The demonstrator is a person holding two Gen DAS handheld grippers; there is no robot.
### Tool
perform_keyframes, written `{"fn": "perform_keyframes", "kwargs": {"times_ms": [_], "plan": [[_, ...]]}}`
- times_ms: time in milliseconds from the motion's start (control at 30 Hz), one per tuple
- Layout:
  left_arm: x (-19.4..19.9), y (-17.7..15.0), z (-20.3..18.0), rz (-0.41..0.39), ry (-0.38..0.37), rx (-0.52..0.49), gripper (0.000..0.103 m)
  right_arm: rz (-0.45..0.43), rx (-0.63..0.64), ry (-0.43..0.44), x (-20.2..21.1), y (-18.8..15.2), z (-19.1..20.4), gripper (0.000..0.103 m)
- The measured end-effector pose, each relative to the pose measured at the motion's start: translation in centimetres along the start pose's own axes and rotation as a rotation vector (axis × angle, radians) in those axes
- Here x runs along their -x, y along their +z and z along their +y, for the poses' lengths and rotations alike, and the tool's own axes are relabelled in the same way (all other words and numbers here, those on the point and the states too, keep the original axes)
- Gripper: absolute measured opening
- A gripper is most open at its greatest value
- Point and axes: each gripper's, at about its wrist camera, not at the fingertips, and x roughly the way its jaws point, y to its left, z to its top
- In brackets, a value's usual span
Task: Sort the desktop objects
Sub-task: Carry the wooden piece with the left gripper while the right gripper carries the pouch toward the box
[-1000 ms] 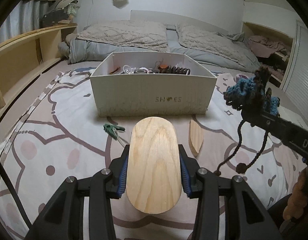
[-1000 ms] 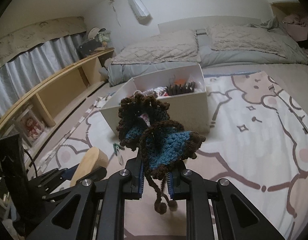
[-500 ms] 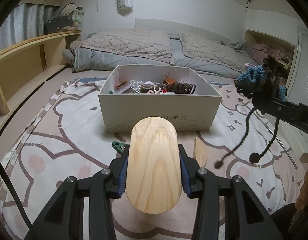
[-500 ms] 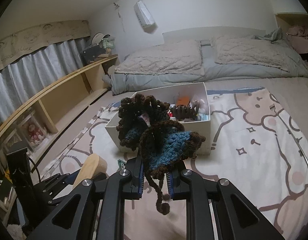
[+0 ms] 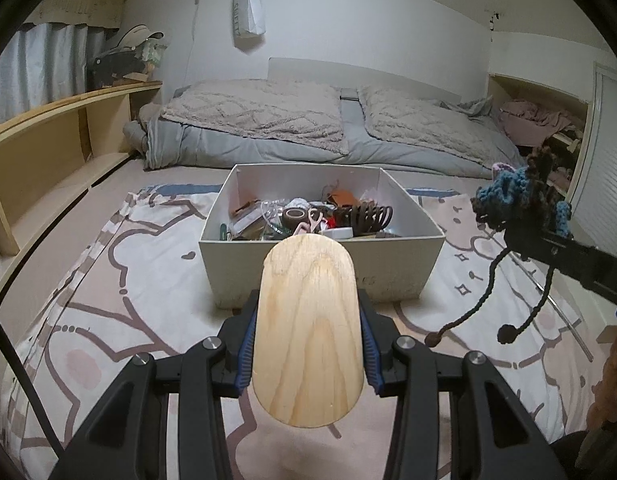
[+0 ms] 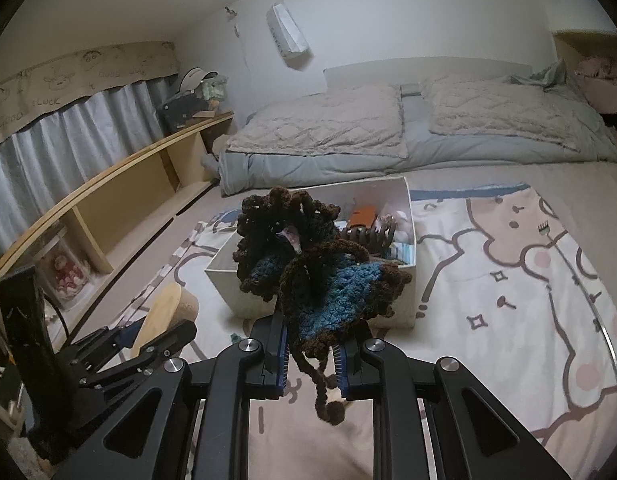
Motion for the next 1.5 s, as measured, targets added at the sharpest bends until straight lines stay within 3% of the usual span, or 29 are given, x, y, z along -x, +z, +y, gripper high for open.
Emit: {"fn": "perform_keyframes", "kwargs": {"times_ms": [467,967,1500], "plan": [[-0.1,4.1,-0.5,-0.037,0.017,0.000,0.043,-0.055,0.072,0.029,0.3,3.7,1.8,0.019],[-1.3,7.3,-1.0,-0.077,0.021,-0.029,0.044,-0.098,0.062,0.024,-0.7,6.8,1.4,0.019],[-2.9,7.2,1.2,-0.054,0.047,0.007,0.044,-0.094,0.060,0.004,-2.1,8.1,0.5,0.019]]}}
